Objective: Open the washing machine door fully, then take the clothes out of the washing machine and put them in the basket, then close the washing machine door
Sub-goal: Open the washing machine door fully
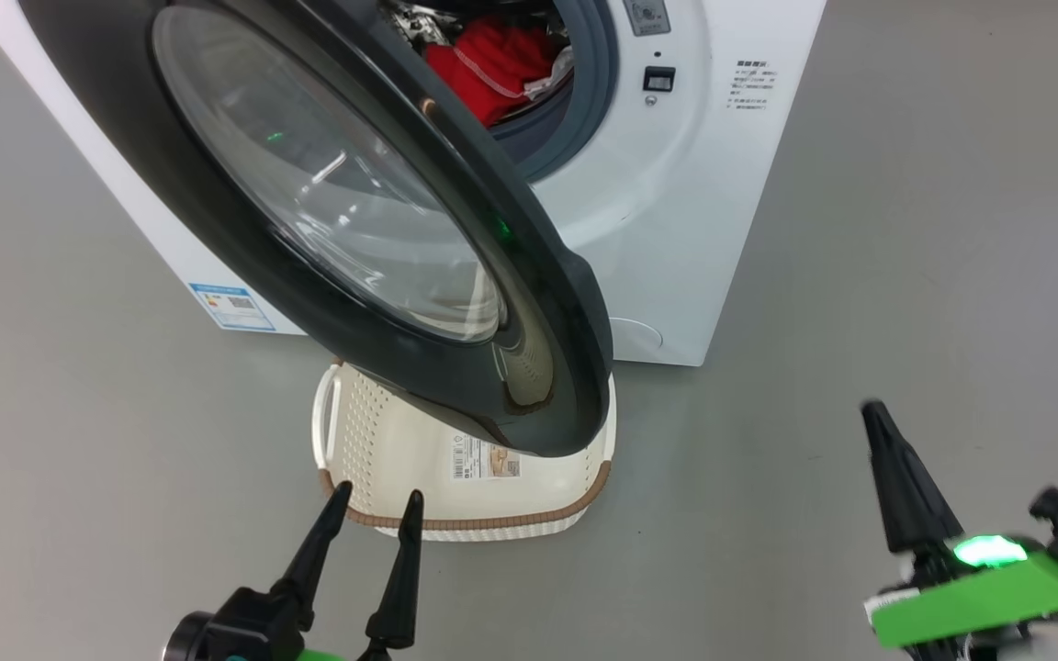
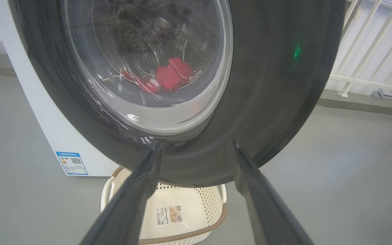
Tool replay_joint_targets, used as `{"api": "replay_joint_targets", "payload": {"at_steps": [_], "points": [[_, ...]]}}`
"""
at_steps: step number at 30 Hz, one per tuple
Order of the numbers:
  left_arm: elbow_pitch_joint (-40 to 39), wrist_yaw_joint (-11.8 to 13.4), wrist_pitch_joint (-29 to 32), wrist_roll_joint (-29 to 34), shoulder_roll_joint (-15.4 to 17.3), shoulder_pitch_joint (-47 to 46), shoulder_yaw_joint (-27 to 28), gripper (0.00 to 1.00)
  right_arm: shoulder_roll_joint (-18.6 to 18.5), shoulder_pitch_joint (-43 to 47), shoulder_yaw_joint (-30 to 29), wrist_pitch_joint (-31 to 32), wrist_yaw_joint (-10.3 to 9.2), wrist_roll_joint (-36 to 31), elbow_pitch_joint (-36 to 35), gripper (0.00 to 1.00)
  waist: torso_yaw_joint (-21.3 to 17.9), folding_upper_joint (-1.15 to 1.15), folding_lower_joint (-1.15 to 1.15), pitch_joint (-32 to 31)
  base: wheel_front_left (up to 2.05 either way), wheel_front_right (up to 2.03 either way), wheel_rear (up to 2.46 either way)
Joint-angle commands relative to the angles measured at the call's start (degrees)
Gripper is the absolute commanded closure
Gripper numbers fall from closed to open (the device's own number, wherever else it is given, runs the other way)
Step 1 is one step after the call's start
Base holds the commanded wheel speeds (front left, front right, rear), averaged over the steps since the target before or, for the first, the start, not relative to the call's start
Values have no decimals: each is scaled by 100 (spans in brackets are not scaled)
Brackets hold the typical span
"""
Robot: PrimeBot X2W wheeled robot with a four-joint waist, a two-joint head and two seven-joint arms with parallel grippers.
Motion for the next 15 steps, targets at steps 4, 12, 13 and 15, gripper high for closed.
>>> {"api": "replay_joint_targets", "payload": {"at_steps": [4, 12, 13, 15], "points": [[-132, 5, -46, -4, 44, -43, 130, 0, -298, -723, 571, -37, 2, 860, -325, 100, 55, 0, 0, 24, 0, 0, 0], [-135, 22, -46, -31, 44, -100, 10, 0, -591, -1747, 1275, -37, 2, 2574, -439, 100, 201, 0, 0, 101, 0, 0, 0], [-135, 25, -46, -38, 44, -103, -3, 0, -661, -1857, 1436, -29, 2, 2905, -448, 100, 221, 0, 0, 111, 0, 0, 0], [-136, 28, -46, -45, 44, -108, -18, 0, -745, -1962, 1560, 16, 2, 3195, -447, 100, 244, 0, 0, 132, 0, 0, 0]]}}
